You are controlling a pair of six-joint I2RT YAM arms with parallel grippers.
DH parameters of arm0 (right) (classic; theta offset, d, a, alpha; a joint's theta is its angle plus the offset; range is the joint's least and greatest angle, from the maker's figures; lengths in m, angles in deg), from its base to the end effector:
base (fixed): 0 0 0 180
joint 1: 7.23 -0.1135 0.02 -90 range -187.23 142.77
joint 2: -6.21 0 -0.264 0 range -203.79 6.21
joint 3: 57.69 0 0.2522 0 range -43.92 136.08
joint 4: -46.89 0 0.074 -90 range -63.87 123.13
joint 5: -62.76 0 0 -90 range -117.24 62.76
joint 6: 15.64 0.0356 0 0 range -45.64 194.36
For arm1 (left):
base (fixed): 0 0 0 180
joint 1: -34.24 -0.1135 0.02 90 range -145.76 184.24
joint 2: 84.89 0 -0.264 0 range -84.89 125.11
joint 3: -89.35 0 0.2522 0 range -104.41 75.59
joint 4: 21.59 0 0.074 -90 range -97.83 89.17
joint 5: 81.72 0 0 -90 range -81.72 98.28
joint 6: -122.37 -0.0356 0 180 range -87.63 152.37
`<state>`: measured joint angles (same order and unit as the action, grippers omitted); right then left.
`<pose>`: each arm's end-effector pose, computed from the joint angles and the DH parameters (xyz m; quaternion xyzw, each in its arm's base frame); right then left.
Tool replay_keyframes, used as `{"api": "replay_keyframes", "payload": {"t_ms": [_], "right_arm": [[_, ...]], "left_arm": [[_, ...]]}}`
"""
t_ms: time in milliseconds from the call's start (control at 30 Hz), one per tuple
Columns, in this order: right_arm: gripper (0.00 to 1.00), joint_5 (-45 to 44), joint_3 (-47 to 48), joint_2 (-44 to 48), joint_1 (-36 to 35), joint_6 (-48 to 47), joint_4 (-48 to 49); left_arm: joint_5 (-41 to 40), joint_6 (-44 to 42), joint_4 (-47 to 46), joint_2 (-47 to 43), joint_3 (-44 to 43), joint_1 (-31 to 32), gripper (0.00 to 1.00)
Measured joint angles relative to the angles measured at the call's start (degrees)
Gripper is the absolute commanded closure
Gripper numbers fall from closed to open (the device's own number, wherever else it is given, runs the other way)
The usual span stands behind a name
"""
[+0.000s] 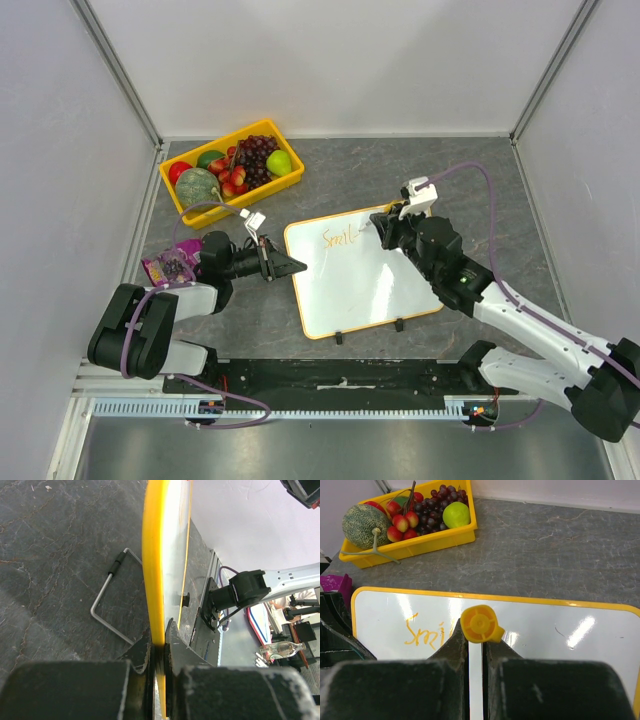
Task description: Write a sentence on the whiteboard
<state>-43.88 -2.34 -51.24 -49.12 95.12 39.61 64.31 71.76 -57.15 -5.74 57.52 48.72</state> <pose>0.1830 0.1504 0.3092 -0.0463 0.7589 0.2385 0.6042 0.2184 -0.0869 0.1682 0.1417 0.7327 -0.5772 0.3315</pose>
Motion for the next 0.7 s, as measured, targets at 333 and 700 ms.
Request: {"api": "replay_keyframes", "payload": {"t_ms": [333, 700], "right_arm": [[1.00, 1.5, 1.3, -1.4, 0.1, -0.9, 0.3], [1.00, 4.4, 0.9, -1.2, 0.1, -0.8, -0.6]], "left_arm": [[0.0, 0.0, 0.0, 0.0, 0.0, 0.0, 0.98], [0.0, 0.0, 0.0, 0.0, 0.0, 0.0, 0.98]]}}
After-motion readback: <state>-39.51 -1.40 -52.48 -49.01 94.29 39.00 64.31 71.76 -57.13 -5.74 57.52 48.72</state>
